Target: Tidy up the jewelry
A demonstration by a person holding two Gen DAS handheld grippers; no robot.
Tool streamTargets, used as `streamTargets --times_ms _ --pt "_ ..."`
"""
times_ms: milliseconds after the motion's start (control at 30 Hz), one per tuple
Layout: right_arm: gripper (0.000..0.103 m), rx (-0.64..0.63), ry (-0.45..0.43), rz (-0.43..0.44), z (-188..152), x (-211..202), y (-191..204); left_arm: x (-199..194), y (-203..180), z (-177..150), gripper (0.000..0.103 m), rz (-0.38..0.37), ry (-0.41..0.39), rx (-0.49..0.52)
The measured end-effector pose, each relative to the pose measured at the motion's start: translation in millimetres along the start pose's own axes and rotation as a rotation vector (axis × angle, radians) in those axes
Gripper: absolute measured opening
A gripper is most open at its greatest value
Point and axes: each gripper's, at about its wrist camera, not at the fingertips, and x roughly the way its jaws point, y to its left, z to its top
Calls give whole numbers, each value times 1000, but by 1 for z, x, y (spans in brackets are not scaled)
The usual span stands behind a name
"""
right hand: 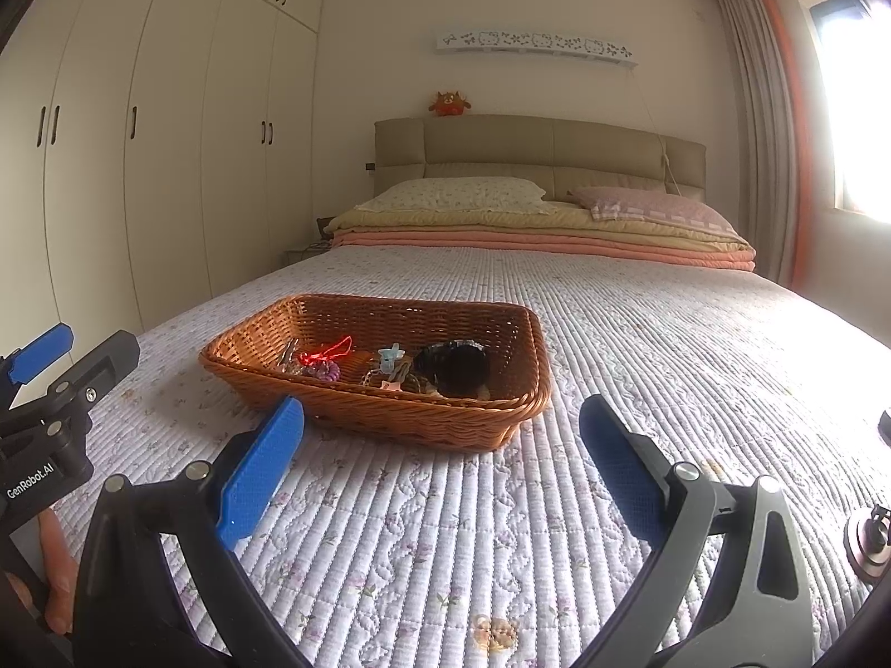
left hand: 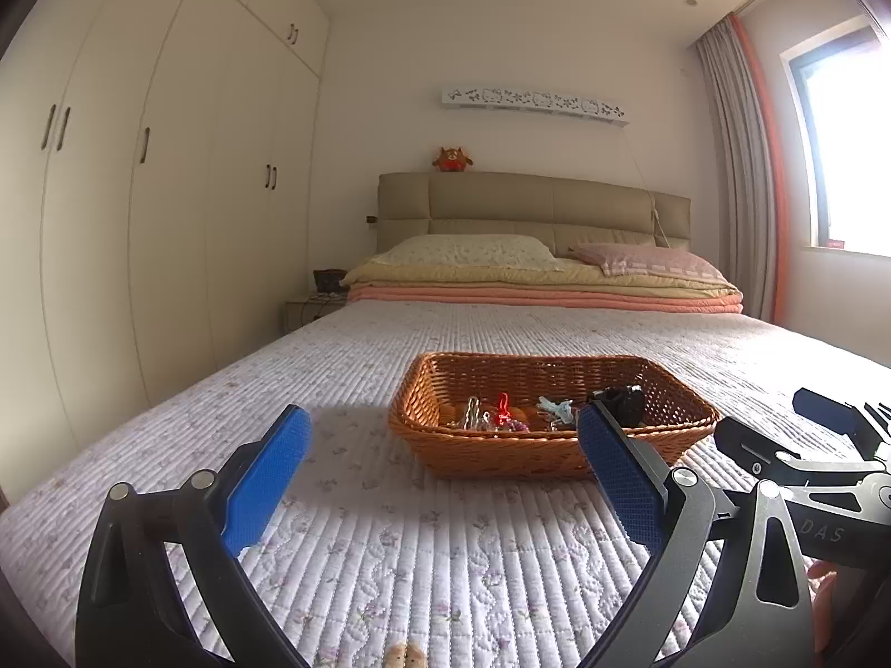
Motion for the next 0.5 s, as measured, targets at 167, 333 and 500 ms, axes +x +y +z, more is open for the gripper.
streamTargets --times_ms 167,333,500 --pt "95 -4 -1 -2 0 1 0 1 1 0 94 15 2 -2" --pt "95 -6 -1 -2 -1 1 1 1 -1 0 94 26 4 8" --pt "95 -4 1 -2 -1 1 1 1 -1 0 95 28 4 6"
